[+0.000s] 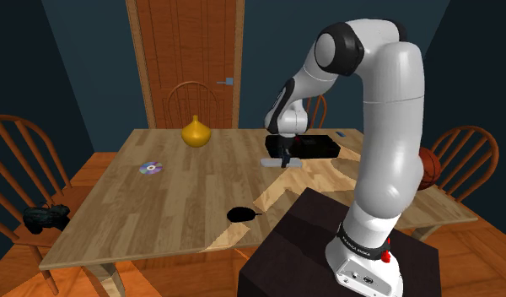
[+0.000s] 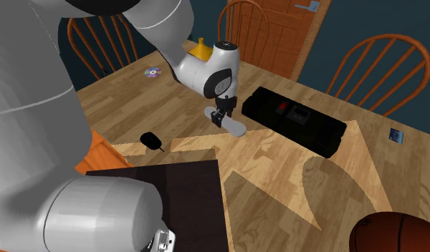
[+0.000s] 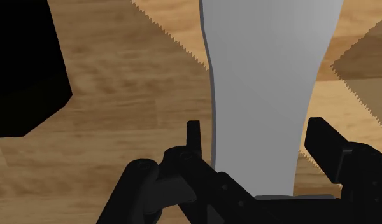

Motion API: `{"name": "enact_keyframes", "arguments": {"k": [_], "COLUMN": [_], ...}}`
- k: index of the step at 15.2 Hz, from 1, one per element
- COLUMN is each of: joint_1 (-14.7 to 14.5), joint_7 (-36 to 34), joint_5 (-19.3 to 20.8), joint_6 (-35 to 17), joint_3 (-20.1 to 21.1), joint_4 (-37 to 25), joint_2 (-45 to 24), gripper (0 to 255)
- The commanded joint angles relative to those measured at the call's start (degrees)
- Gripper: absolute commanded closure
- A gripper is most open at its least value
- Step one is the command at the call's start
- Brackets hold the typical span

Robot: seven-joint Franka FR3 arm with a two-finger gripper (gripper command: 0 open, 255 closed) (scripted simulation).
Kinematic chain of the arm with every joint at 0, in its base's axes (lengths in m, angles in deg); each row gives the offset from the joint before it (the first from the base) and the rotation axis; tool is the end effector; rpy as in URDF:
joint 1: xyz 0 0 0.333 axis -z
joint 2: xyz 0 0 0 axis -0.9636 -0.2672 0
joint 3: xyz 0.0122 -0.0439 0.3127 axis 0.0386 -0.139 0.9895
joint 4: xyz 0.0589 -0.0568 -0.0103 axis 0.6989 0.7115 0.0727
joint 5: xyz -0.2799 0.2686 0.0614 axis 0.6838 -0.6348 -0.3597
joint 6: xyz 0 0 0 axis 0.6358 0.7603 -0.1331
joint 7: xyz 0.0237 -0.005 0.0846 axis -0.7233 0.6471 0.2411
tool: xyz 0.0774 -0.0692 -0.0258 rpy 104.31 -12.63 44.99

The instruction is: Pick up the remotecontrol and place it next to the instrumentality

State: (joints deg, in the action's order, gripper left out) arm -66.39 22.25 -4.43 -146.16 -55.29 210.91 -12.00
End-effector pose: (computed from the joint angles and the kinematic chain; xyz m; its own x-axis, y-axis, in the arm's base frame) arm 0.4190 -0.2940 0.1952 0.7151 0.6990 -0.0106 0.6990 -0.7148 0.0201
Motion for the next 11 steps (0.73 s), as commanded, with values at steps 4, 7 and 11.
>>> {"name": "enact_keyframes", "arguments": {"k": [4,7,11], "joint_1": [-5.34,-8.90,-13.35], "joint_7": [-7.00,-11.82,-17.98], "joint_5": [1.39,1.95,2.49], "joint_6": [0.50,0.87,1.79], "joint_3": [0.46,1.18,2.22], "joint_4": [-0.05,-0.79,-2.72], "joint_2": [0.60,0.29,-0.71], "gripper": [255,255,255]}}
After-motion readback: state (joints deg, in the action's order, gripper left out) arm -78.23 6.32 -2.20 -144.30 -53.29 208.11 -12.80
